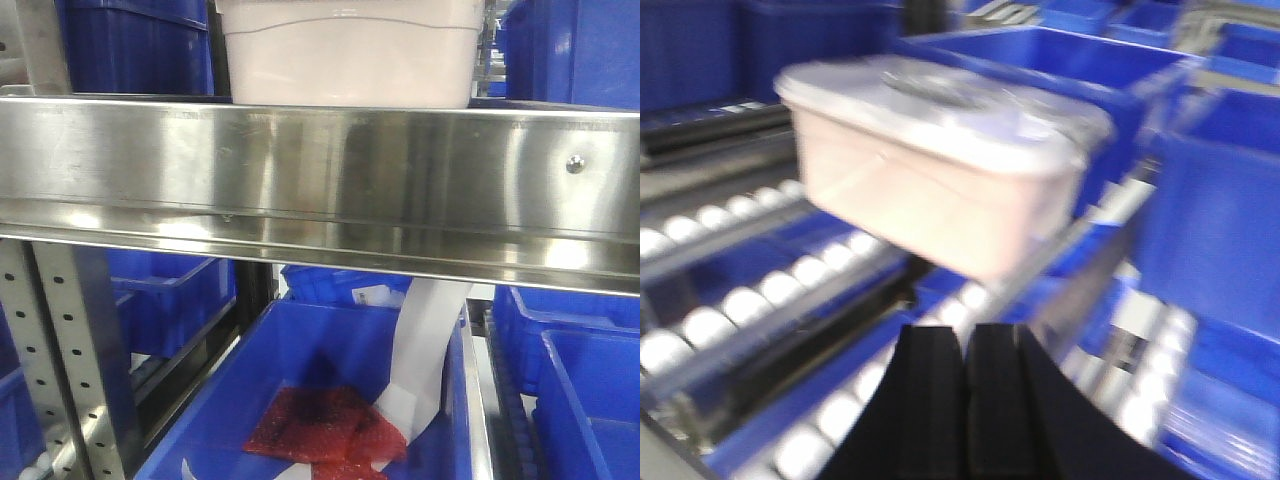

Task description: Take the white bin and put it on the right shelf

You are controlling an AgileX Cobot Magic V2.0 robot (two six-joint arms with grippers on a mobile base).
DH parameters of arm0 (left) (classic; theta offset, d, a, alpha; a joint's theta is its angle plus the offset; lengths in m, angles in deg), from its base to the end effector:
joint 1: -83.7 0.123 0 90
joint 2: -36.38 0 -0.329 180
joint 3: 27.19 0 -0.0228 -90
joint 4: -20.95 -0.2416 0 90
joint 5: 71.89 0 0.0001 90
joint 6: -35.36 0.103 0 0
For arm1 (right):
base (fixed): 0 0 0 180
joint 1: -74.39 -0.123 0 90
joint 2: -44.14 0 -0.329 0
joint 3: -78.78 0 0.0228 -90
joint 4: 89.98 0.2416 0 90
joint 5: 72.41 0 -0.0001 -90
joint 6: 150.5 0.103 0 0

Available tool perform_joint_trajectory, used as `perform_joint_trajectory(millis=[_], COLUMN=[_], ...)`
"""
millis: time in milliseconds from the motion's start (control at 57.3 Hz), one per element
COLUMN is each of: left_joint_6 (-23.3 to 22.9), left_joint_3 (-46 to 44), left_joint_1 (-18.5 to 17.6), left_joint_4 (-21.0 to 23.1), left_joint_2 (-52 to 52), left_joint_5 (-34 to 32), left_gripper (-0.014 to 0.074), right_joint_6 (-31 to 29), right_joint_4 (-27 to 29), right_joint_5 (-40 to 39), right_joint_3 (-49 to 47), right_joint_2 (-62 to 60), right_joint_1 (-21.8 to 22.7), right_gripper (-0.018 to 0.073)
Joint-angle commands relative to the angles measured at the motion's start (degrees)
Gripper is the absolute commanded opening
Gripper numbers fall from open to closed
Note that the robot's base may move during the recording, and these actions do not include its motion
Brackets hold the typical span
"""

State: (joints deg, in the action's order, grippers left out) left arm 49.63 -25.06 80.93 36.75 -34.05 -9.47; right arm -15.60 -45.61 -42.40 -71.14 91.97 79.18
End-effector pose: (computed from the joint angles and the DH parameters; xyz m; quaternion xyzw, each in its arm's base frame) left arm 0.1838 -0.0338 0.4576 0.1236 0.9067 -0.0982 0.3910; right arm 0.1081 0.0272 0.4223 -0.1141 0.7557 0.0831 0.6395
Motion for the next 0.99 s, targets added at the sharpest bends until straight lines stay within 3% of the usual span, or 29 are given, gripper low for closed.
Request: perform_joint_trajectory(millis=[0, 227, 384, 611, 785, 977], left_joint_6=[-0.33, 1.50, 1.50, 1.50, 1.50, 1.50], left_joint_3=[7.06, 28.08, 37.82, 42.70, 42.79, 42.79], left_joint_1=[-0.26, -0.26, -0.26, -0.26, -0.26, -0.26], left_joint_4=[0.72, 0.72, 1.34, 1.47, 6.93, 7.67], left_joint_2=[7.69, 24.86, 35.78, 45.43, 46.15, 46.15], left_joint_5=[-11.99, -32.31, -41.05, -42.41, -41.12, -40.25], left_gripper=[-0.0118, -0.0118, -0.0118, -0.0118, -0.0118, -0.0118], right_joint_6=[1.07, 1.07, 1.07, 1.07, 1.07, 1.07], right_joint_4=[0.42, 0.66, 1.60, 1.69, 1.69, 1.69], right_joint_5=[-5.83, -7.45, -8.61, -10.44, -10.26, -10.19], right_joint_3=[2.90, 13.55, 18.19, 19.11, 19.11, 19.11], right_joint_2=[-4.56, -19.54, -29.15, -34.31, -34.31, -34.31], right_joint_1=[0.00, 0.00, 0.00, 0.00, 0.00, 0.00], right_gripper=[0.0078, 0.0078, 0.0078, 0.0078, 0.0078, 0.0078])
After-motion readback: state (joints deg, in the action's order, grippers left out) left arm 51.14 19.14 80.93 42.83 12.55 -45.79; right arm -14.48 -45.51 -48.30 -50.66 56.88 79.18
